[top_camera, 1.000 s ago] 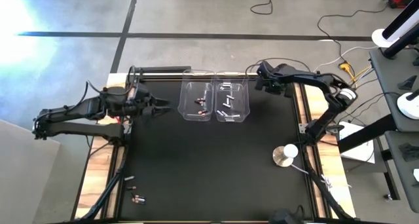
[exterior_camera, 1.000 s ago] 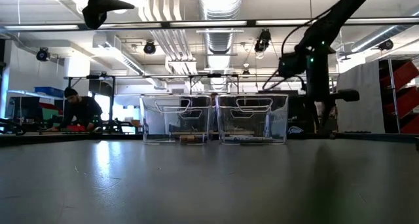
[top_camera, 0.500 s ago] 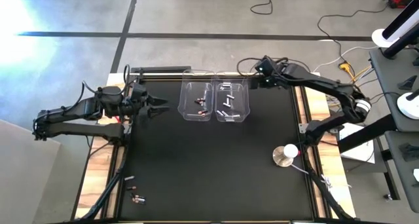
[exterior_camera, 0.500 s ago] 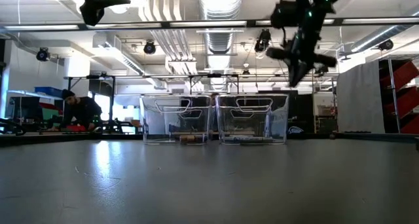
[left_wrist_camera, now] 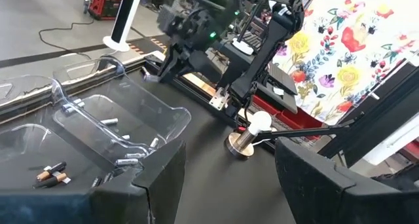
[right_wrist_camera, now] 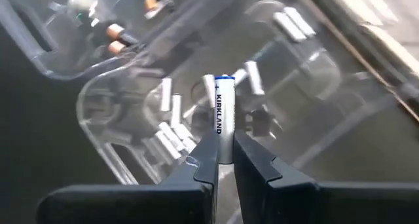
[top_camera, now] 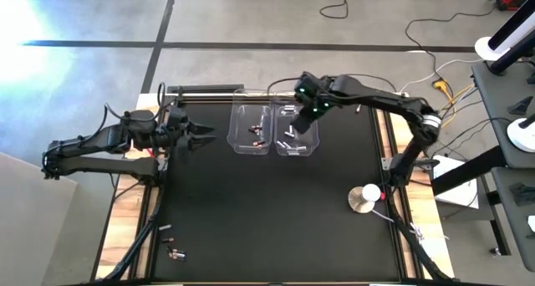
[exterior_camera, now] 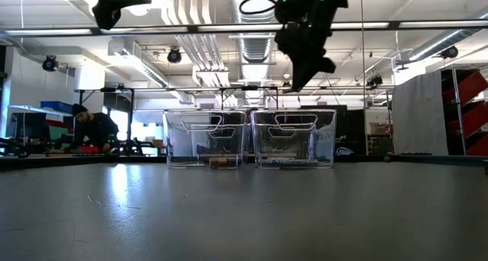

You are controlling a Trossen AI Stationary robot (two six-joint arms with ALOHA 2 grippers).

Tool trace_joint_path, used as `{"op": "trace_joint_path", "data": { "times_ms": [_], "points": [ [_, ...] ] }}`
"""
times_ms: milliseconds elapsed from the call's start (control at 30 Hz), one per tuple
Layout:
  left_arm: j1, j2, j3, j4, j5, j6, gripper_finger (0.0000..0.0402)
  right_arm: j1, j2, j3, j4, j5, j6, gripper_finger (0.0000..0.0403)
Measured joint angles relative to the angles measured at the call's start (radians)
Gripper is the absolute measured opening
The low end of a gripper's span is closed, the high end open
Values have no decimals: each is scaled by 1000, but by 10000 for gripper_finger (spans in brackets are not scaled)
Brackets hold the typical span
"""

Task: Sort batteries
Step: Put the white battery into the right transparent bin

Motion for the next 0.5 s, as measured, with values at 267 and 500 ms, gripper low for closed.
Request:
{"op": "trace_joint_path", "data": {
  "times_ms": [267,500],
  "points": [
    [0,-21,0,0,18,-35,213,-1,153,162,-36,-77,-262,22],
    [0,-46,0,0,21,-38,213,-2,283,260,-96,-25,-440,22]
  ]
}}
